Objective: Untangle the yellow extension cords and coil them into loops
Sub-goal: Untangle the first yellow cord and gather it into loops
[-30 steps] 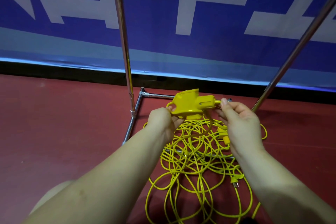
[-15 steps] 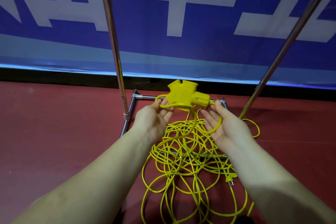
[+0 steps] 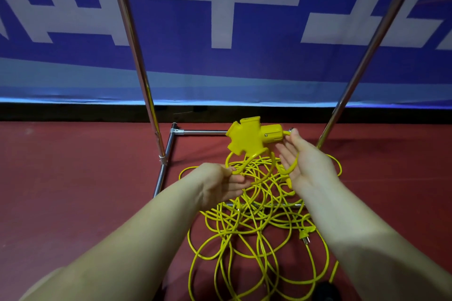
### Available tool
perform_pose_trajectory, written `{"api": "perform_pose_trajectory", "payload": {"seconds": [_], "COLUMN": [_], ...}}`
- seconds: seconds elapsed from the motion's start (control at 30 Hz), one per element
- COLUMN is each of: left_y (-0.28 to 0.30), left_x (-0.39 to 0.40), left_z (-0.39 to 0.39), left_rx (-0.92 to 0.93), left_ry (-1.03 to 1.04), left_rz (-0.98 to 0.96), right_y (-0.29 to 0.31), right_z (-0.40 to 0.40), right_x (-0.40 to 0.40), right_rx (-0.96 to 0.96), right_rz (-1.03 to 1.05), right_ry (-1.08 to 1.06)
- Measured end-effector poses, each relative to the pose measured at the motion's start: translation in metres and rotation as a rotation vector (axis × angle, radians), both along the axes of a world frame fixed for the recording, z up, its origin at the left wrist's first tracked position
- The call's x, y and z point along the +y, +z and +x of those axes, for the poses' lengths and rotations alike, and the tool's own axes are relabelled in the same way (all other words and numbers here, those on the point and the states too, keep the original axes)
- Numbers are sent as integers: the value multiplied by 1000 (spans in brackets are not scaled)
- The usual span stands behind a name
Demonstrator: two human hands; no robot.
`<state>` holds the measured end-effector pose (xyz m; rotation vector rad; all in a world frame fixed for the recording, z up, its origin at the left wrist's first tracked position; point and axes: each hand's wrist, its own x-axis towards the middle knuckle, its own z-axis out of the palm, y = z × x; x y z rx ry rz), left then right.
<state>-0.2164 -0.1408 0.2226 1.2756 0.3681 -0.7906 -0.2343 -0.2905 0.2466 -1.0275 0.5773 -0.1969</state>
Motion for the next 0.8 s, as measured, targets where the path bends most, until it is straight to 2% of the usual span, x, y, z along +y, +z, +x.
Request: {"api": "perform_pose_trajectory", "payload": {"seconds": [0.2, 0.3, 0.43, 0.5, 0.63, 0.73, 0.8], "left_y": [3, 6, -3, -9, -7, -1, -4], "left_x": [3, 7, 8, 13, 19, 18, 19], "left_z": [4, 9, 7, 11, 15, 13, 17], "left_rx": [11, 44, 39, 2, -135, -148, -230], "left_ry": [-11, -38, -39, 49, 154, 164, 152], "left_rz": [60, 44, 156, 208, 210, 234, 372], "right_y": [10, 13, 19, 23, 17, 10, 7], "right_z": [-4, -6, -2, 0, -1, -2, -1], "right_x": [1, 0, -14, -26, -31, -27, -26], "right_rx": [37, 41, -4, -66, -101, -37, 50], "right_rz": [241, 295, 339, 250, -86, -123, -70], "right_ry": [16, -30, -109, -138, -109, -83, -41]}}
